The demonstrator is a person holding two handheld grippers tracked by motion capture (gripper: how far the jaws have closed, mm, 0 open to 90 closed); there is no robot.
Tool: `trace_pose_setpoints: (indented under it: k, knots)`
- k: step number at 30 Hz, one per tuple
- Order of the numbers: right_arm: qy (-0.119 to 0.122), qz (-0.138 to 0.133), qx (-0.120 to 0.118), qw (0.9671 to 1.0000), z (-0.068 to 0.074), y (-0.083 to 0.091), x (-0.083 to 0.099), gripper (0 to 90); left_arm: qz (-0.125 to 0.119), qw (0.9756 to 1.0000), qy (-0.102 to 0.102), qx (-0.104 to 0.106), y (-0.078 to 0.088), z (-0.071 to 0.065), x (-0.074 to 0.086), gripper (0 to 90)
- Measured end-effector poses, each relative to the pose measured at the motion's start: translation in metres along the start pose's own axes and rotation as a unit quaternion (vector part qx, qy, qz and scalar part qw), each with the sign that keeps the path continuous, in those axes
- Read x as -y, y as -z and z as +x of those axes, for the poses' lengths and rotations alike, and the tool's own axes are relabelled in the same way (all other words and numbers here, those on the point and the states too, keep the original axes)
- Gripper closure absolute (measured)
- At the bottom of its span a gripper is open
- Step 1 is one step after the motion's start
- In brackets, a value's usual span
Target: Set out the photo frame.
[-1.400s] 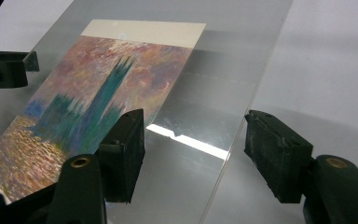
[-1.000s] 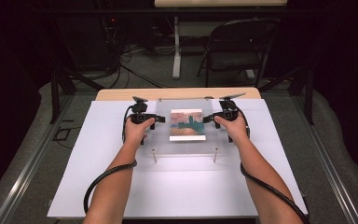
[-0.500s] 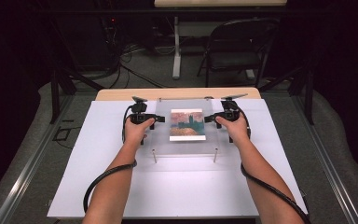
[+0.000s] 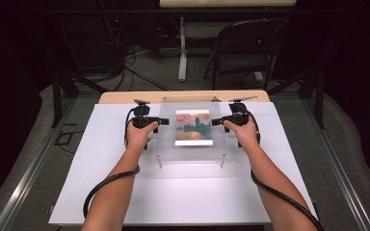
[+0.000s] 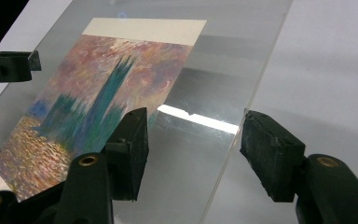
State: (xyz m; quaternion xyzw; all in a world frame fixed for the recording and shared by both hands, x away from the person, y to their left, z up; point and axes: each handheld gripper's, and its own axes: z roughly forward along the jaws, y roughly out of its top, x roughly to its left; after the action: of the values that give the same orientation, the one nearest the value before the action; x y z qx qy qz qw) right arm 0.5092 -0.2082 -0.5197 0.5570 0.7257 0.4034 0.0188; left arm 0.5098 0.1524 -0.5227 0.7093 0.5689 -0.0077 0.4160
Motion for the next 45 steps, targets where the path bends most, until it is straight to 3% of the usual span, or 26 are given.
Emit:
trace_pose_setpoints:
  k: [23, 32, 45]
  knots:
    - [0.069, -0.042, 0.021, 0.9965, 0.029, 0.037, 0.003, 46.0, -0.037, 0.9987, -0.031, 0.014, 0.04, -0.018, 0.002, 56.5]
    - [0.087, -0.06, 0.02, 0.9942, 0.037, 0.053, 0.007, 50.9, -0.057, 0.9972, -0.042, 0.026, 0.057, -0.024, 0.008, 61.0]
    - [0.11, -0.072, 0.025, 0.991, 0.05, 0.074, 0.016, 56.3, -0.07, 0.9947, -0.071, 0.024, 0.078, -0.035, 0.016, 64.6]
